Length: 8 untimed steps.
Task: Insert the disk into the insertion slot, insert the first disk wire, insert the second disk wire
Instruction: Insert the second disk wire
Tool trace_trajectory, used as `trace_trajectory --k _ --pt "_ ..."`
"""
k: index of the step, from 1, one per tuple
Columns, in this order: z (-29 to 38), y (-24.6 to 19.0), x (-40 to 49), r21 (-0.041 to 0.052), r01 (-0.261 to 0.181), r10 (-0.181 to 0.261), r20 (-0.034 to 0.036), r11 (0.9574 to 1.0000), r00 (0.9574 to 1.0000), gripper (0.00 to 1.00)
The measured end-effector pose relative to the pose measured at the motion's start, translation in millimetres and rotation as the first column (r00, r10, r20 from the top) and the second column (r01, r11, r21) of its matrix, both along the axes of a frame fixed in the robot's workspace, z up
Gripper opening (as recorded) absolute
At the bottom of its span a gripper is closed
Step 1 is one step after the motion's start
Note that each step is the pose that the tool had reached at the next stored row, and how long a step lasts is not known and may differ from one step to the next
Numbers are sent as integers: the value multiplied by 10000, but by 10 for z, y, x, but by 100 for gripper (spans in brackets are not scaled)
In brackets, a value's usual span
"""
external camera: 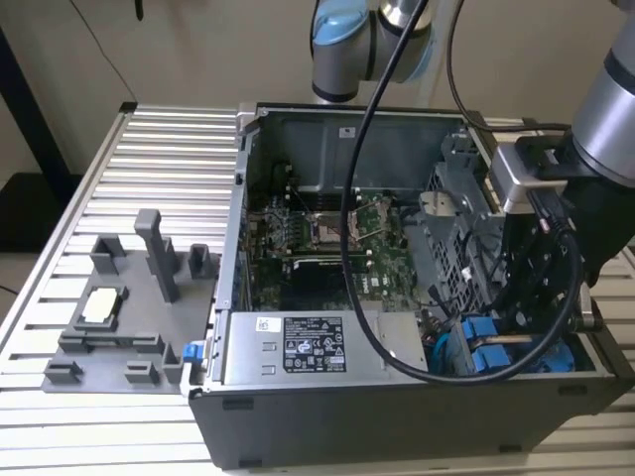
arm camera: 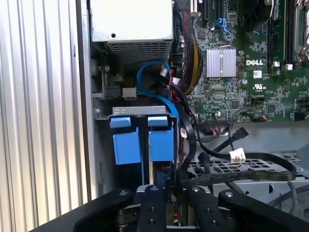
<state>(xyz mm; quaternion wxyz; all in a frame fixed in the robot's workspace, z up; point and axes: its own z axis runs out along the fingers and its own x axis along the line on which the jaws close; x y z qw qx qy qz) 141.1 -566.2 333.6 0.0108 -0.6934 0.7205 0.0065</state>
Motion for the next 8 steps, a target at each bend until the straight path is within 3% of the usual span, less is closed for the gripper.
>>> trace_trajectory --k 1,8 --pt "6 0 0 -7 0 0 0 10000 10000 31" --pt "100 1 2 -21 0 0 -47 10000 10000 31"
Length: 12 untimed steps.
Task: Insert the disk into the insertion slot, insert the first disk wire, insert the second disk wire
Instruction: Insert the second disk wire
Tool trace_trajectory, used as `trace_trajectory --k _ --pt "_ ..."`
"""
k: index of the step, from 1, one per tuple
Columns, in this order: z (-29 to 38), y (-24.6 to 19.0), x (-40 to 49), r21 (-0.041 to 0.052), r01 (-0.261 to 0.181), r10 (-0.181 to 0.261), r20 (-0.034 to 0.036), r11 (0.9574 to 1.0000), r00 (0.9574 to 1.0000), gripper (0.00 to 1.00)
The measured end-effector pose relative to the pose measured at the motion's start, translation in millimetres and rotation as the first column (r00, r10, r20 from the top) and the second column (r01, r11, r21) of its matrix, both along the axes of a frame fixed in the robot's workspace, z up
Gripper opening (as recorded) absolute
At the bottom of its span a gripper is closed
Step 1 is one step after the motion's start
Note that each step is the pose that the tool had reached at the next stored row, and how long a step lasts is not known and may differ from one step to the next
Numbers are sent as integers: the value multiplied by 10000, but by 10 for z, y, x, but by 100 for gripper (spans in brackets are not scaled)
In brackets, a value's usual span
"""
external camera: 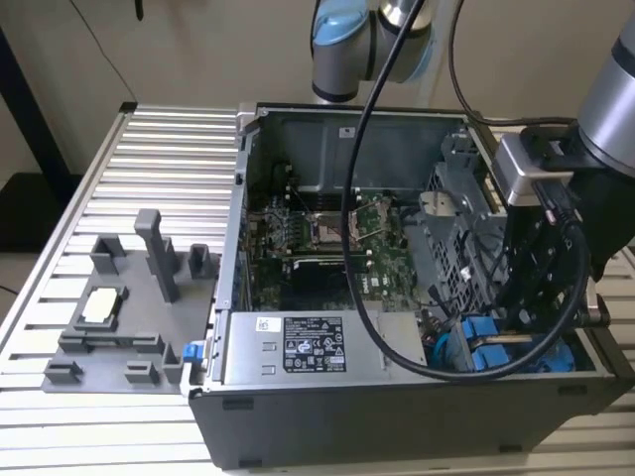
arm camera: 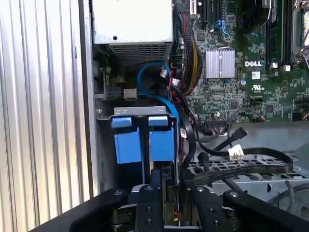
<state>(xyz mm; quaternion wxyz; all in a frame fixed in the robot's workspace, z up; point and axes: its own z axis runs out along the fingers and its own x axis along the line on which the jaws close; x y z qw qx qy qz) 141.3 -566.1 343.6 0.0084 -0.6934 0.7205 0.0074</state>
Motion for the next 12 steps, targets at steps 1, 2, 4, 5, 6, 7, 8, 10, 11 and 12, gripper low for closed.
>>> trace_trajectory --k 1,2,4,5,6,7,8,10,11,12 --pt "29 0 0 1 0 0 -6 10000 10000 31" --pt "61 0 0 -2 0 0 -11 10000 10000 31" --pt "130 0 0 -2 0 0 -20 10000 10000 31" --pt "166 0 0 -4 -1 1 -23 10000 10000 31" --pt "198 0 0 -6 0 0 -27 10000 10000 31" --pt "234 0 0 -5 0 0 -31 10000 10000 31" --pt "266 0 0 -6 0 0 -34 10000 10000 31" --pt "329 0 0 -7 4 -4 -41 10000 10000 31" --pt "354 0 0 -6 6 -6 -44 10000 10000 31" --pt "378 0 0 -6 9 -9 -47 10000 10000 31"
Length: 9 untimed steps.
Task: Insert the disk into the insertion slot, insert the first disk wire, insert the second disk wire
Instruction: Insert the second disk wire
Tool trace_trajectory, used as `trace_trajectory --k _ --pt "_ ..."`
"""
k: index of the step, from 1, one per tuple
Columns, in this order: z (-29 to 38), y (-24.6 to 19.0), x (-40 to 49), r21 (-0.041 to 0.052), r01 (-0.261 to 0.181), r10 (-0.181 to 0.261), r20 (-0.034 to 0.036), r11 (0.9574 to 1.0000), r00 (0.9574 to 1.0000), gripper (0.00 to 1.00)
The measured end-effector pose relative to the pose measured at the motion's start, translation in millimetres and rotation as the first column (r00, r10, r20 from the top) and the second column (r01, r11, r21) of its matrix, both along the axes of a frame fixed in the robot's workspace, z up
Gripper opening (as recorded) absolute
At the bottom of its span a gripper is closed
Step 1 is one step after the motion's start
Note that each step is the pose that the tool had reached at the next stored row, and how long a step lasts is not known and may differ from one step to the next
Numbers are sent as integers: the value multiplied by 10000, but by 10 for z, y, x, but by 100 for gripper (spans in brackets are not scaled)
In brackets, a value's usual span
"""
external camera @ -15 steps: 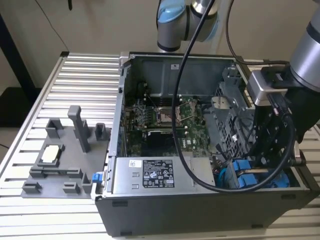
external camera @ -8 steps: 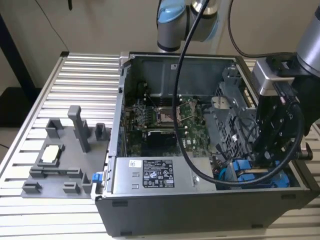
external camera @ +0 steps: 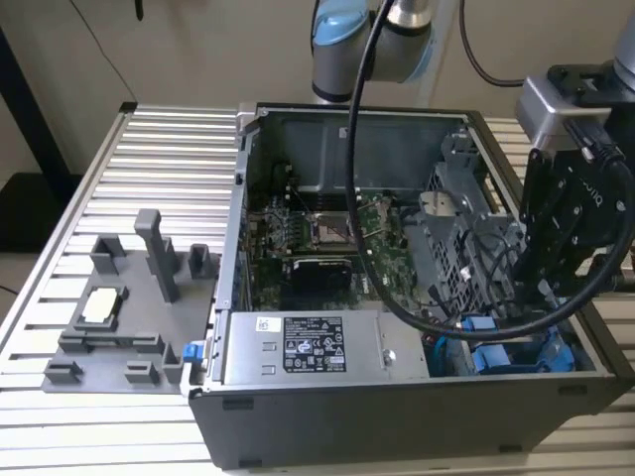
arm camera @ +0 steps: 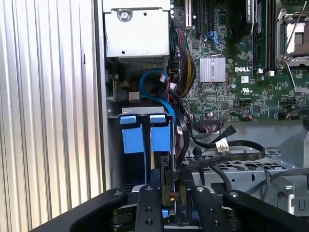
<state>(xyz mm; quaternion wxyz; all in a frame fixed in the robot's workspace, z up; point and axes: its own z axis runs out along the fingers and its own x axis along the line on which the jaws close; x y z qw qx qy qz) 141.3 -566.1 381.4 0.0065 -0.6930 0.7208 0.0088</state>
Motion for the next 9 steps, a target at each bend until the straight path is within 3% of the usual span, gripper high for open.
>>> trace_trajectory --k 9 --pt "26 0 0 1 4 -4 -1 10000 10000 31"
